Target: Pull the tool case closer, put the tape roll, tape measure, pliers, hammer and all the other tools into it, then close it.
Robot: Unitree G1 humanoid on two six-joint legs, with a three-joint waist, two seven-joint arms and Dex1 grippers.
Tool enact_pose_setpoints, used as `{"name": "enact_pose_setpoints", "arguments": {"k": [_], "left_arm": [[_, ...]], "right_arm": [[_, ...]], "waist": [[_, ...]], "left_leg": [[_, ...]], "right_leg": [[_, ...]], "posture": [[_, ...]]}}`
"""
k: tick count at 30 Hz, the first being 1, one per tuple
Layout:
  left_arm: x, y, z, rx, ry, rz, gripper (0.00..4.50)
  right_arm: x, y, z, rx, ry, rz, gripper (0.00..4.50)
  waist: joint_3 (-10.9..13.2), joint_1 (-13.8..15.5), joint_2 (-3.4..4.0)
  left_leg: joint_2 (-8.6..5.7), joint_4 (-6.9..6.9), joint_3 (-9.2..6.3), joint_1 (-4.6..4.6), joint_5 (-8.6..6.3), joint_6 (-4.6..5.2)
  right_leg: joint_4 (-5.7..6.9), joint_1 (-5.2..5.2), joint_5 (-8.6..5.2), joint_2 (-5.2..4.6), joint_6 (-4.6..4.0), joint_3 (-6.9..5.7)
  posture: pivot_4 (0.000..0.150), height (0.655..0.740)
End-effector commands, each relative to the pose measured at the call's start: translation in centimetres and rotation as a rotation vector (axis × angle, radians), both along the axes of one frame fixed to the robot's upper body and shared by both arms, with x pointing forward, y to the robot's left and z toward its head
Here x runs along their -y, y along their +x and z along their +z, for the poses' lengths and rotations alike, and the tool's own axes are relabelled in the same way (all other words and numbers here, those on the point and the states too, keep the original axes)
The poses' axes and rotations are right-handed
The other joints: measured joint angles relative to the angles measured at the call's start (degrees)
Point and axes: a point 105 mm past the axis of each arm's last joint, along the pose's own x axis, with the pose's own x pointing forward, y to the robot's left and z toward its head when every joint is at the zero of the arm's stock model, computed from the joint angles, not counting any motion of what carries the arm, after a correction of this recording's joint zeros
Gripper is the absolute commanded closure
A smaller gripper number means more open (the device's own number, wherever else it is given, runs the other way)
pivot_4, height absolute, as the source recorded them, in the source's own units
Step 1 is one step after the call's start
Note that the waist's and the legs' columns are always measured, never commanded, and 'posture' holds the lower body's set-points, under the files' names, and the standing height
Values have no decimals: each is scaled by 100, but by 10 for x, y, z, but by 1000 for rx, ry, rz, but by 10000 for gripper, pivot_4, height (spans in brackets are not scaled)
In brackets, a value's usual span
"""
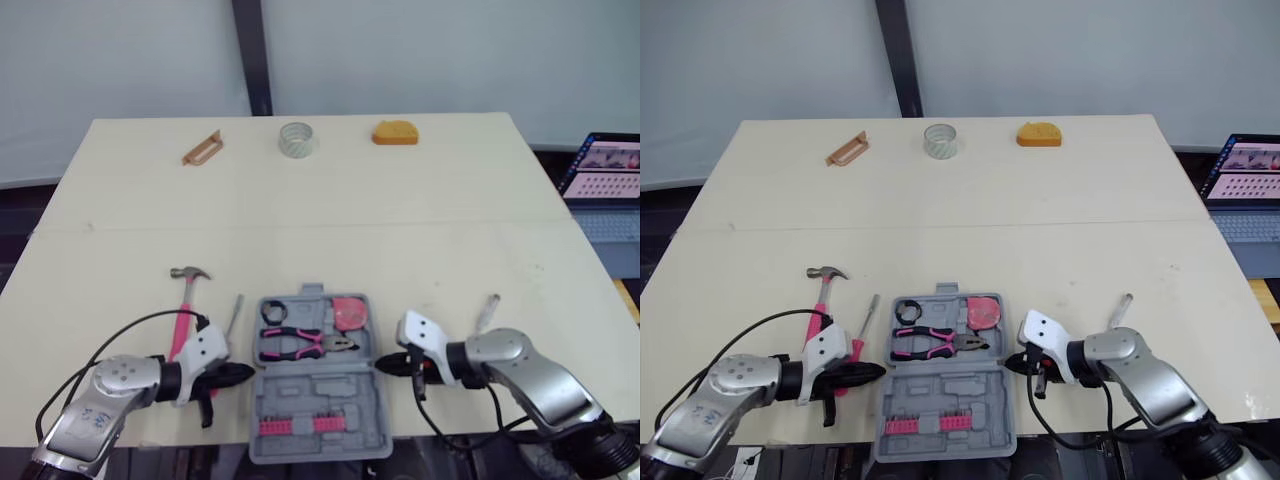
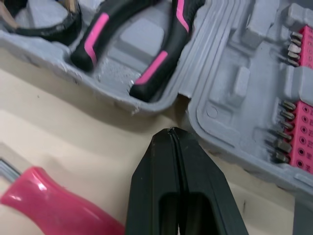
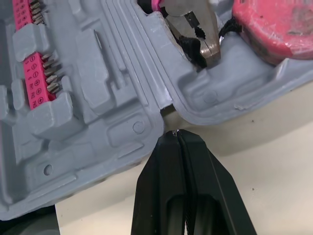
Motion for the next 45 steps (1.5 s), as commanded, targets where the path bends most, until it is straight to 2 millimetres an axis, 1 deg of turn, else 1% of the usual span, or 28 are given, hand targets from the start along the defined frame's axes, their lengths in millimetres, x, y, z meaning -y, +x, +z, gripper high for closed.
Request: {"name": "enact_pose_setpoints", "arguments": {"k": [1,7,13,18,31,36,45], "left_arm": [[10,1,4,22,-7,-32,45000],[19,5,3,17,-7,-48,45000],[21,5,-3,9,-5,-53,45000],[26,10,-4,30,-12,-56,45000],[27,42,3,128,-15,-33,45000],[29,48,3,145,-23,-32,45000],[28,54,5,176,-27,-13,45000]], "right_arm": [[-4,1,3,18,8,11,44272],[-7,2,2,17,20,1,44272],[-8,2,3,17,25,-4,44272],[-9,5,3,23,34,-17,44272],[-3,28,12,84,36,-74,44272],[-2,39,15,105,40,-103,44272],[-4,44,17,117,48,-116,44272]], "waist": [[0,0,0],[0,1,0],[0,1,0],[0,12,0],[0,58,0],[0,57,0],[0,58,0]], "left_leg": [[0,0,0,0,0,0],[0,3,0,-2,0,0],[0,5,0,-2,0,0],[0,8,-1,-3,0,0],[0,24,-2,-9,-1,2],[0,26,-2,-14,-1,2],[0,33,-2,-31,-1,2]], "right_leg": [[0,0,0,0,0,0],[1,0,0,0,0,0],[1,0,1,0,0,0],[1,1,2,0,0,0],[4,1,7,1,0,-1],[4,-3,7,1,0,-1],[9,-19,8,1,1,-1]], "posture": [[1500,7400],[1500,7400],[1500,7400],[1500,7400],[1500,7400],[1500,7400],[1500,7400]]}}
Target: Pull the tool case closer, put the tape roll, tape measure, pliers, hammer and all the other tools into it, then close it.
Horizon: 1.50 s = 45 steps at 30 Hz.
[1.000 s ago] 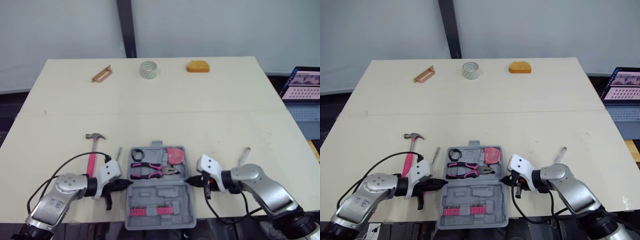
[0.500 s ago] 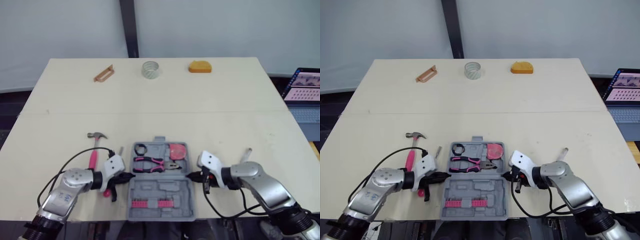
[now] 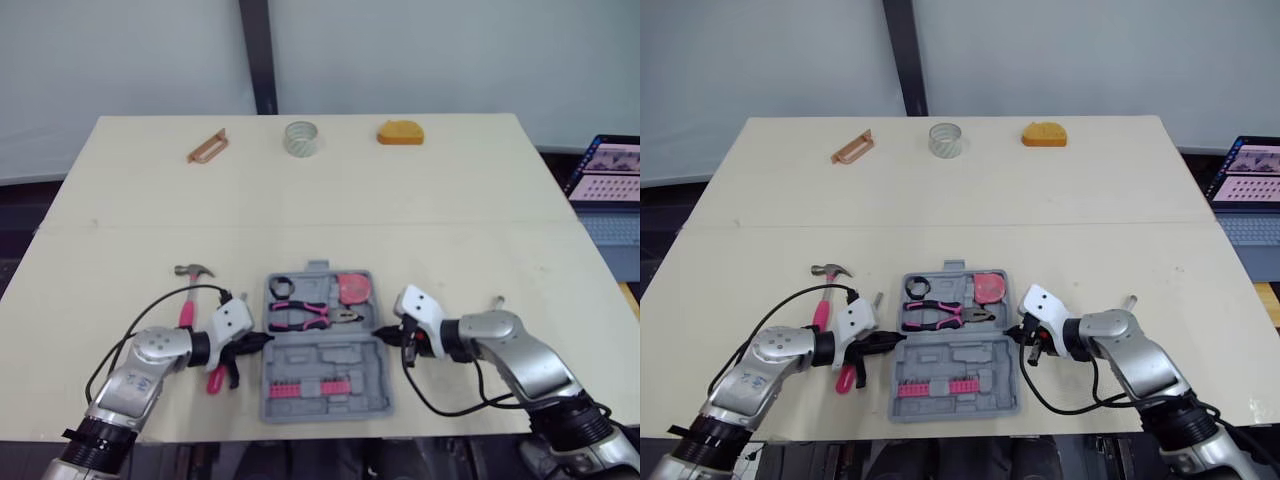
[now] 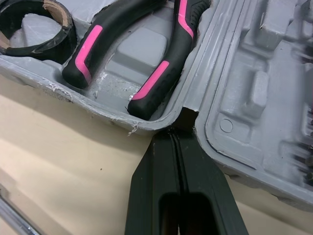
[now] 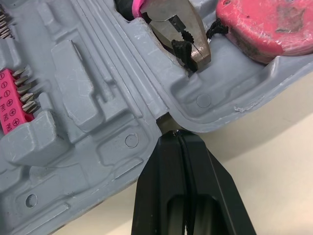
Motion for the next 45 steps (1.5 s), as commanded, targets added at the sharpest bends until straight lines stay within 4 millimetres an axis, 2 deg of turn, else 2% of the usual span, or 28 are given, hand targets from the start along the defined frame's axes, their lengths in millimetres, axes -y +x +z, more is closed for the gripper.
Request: {"name": "enact_pose_setpoints", "arguments": {"k": [1,45], "left_arm": [[7,5,8,56,-23,-18,45000],[12,10,9,71,-29,-22,45000]], "right_arm": [[-8,3,11,49,36,23,44272],[-10,-2,7,38,37,24,44272]], "waist": [[0,2,0],[0,31,0]], "left_leg": [[0,2,0,0,0,0],[0,4,0,-3,0,0]], "right_leg": [[1,0,1,0,0,0],[2,-2,3,0,0,0]], "posture": [[1500,7400],[1500,7400]]}}
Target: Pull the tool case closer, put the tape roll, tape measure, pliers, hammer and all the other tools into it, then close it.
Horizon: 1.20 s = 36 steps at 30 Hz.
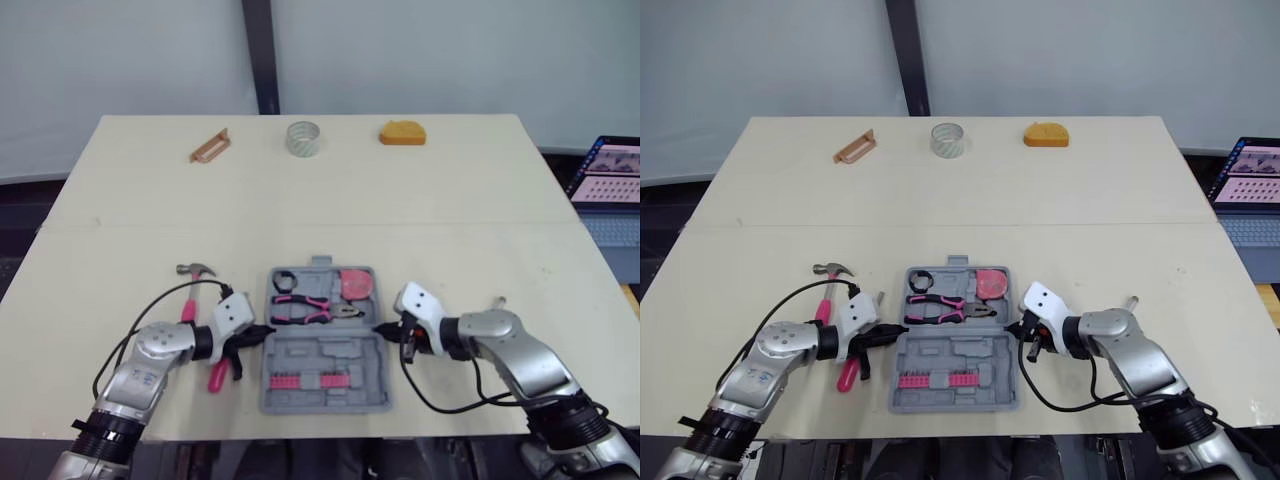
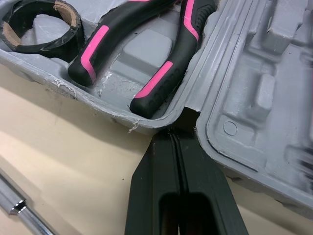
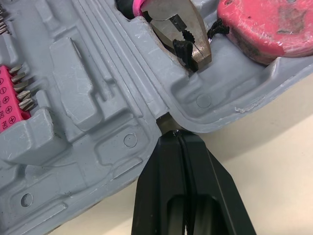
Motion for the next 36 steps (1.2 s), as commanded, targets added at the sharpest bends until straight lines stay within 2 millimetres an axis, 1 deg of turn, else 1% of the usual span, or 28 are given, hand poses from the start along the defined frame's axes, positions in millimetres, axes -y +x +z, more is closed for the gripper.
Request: {"name": "enact_pose_setpoints", "arguments": {"k": [1,8,14,21,28,36], "left_arm": [[11,0,8,36,-17,-36,45000],[11,1,9,37,-15,-34,45000],[3,3,11,43,-6,-12,45000],[0,3,12,41,-3,-1,45000],[-11,1,11,31,8,28,45000],[-22,1,13,34,17,54,45000]], "right_arm": [[-11,-5,7,21,37,47,44272],[-10,-6,7,18,37,44,44272],[-3,-6,7,16,29,30,44272],[0,-6,7,16,24,26,44272],[9,0,7,27,14,-2,44272],[12,-1,6,24,12,-3,44272]], "waist": [[0,2,0],[0,2,0],[0,6,0],[0,7,0],[0,6,0],[0,6,0]], "left_leg": [[0,0,0,0,0,0],[0,0,0,0,0,0],[0,0,0,0,0,0],[0,0,0,-1,0,0],[0,0,0,-4,0,0],[0,0,0,-8,0,0]], "right_leg": [[0,0,0,0,0,0],[0,0,0,0,0,0],[0,0,0,0,0,0],[-1,-1,0,0,0,0],[0,-4,0,0,0,0],[-1,-8,0,0,0,0]], "posture": [[1500,7400],[1500,7400],[1500,7400],[1500,7400],[1500,7400],[1500,7400]]}}
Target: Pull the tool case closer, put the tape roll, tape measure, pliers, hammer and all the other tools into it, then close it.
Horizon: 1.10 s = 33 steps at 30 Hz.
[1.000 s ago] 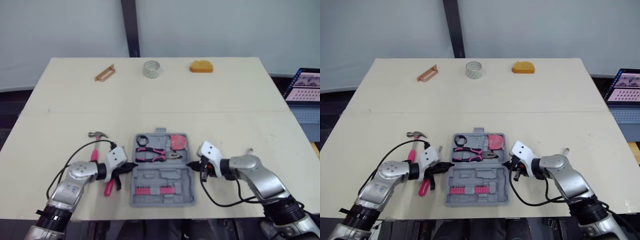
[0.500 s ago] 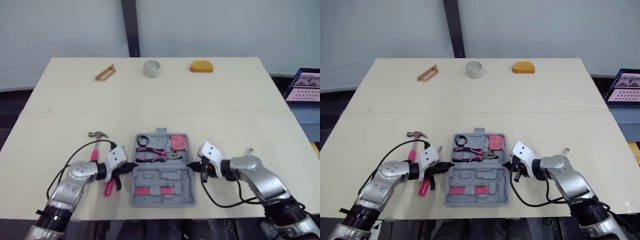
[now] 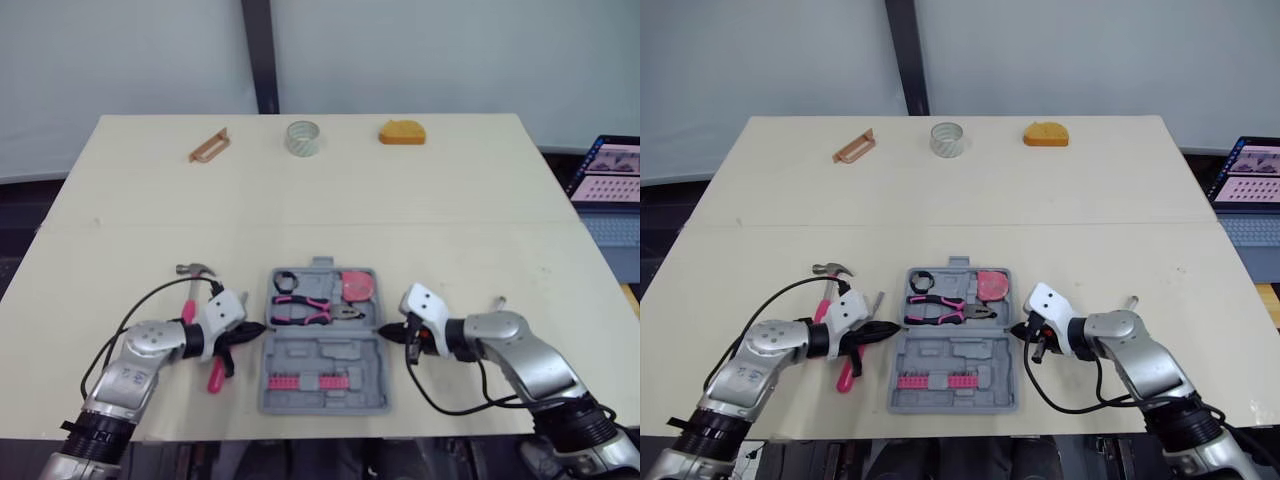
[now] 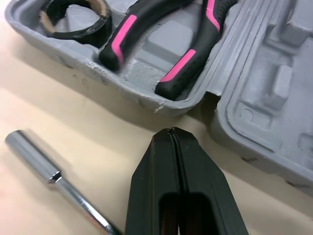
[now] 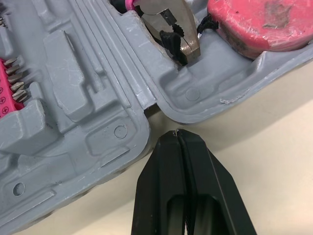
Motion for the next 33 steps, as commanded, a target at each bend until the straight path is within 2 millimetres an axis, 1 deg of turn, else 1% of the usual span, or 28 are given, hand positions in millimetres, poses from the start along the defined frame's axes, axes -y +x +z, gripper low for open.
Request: {"name": "enact_pose_setpoints", "arguments": {"k": [1,4,6,9,11,12,13,14,15,16,18,20,22,23,24,25,27,31,33], "left_arm": [[-6,-1,8,27,-6,12,45000],[-9,-2,15,36,-21,20,45000],[-10,-2,28,48,-75,39,45000],[-16,-4,48,64,-138,66,45000],[-28,-8,61,61,-170,100,45000],[-40,-12,65,59,-166,130,45000],[-53,-15,67,56,-151,167,42446],[-72,-20,65,48,-126,219,39625],[-85,-25,64,40,-108,260,37275],[-97,-29,63,33,-92,298,32051],[-123,-39,64,35,-75,389,22794],[-148,-49,65,40,-57,478,11853],[-170,-58,66,50,-44,557,2993],[-182,-62,65,57,-36,603,0],[-193,-67,64,64,-32,648,0],[-207,-75,61,67,-33,707,0],[-224,-86,55,74,-31,789,0],[-239,-96,48,80,-27,858,0],[-242,-98,46,83,-25,868,0]], "right_arm": [[5,0,7,21,14,1,44272],[10,0,9,24,12,-14,44272],[18,-2,15,29,24,-26,44272],[31,-4,29,51,84,-63,44272],[43,-5,44,68,155,-101,44272],[54,-5,52,74,190,-137,44272],[67,-5,58,74,214,-175,44806],[84,-5,63,68,232,-230,42278],[98,-7,67,60,244,-270,39474],[111,-8,68,50,243,-306,36630],[138,-12,68,44,228,-383,27543],[166,-17,66,38,199,-459,16506],[187,-21,63,32,185,-518,7677],[196,-22,62,34,180,-546,1930],[204,-24,61,37,175,-573,344],[217,-26,58,45,167,-619,344],[234,-30,52,52,165,-687,344],[249,-32,46,63,174,-747,344],[253,-32,45,68,174,-759,344]], "waist": [[0,0,0],[0,0,0],[0,17,-1],[1,26,-1],[1,20,-1],[1,5,-1],[1,-11,-1],[1,-25,0],[2,-38,0],[2,-35,1],[2,-27,0],[3,-21,-1],[3,0,-2],[3,0,-2],[3,-3,-2],[3,-8,-2],[3,-29,-2],[3,-60,-2],[3,-91,-2]], "left_leg": [[0,0,0,0,0,0],[0,0,0,-1,0,0],[0,1,0,-4,0,0],[0,12,-9,-27,0,0],[0,14,-10,-29,0,0],[0,14,-11,-30,0,0],[0,11,-10,-28,0,0],[0,8,-10,-28,0,0],[1,7,-9,-28,0,0],[1,5,-9,-29,0,1],[0,4,-7,-29,-2,4],[1,5,-6,-29,-3,5],[1,5,-6,-29,-3,5],[1,5,-6,-29,-3,5],[1,6,-5,-28,-3,5],[1,6,-4,-27,-3,5],[1,5,-2,-27,-3,5],[1,0,0,-28,-4,7],[1,2,0,-28,-4,7]], "right_leg": [[0,-1,0,0,0,0],[0,-2,0,0,0,0],[0,-3,0,0,0,0],[-1,-14,3,0,1,-6],[-2,-15,7,0,1,-6],[-3,-15,7,0,1,-6],[-4,-15,7,0,1,-6],[-7,-15,7,1,1,-6],[-8,-15,7,2,1,-6],[-11,-15,7,2,1,-6],[-17,-15,7,2,1,-6],[-18,-15,7,2,1,-6],[-18,-14,7,2,1,-6],[-17,-15,7,2,1,-6],[-15,-15,8,2,1,-5],[-16,-15,8,2,0,-5],[-17,-15,8,1,0,-4],[-22,-16,8,1,0,-4],[-19,-16,9,1,0,-4]], "posture": [[1500,7400],[1500,7400],[1500,7400],[1500,7400],[1500,7400],[1500,7400],[1500,7400],[1500,7400],[1500,7400],[1500,7400],[1500,7400],[1500,7400],[1500,7400],[1500,7400],[1500,7400],[1500,7400],[1500,7400],[1500,7400],[1500,7400]]}}
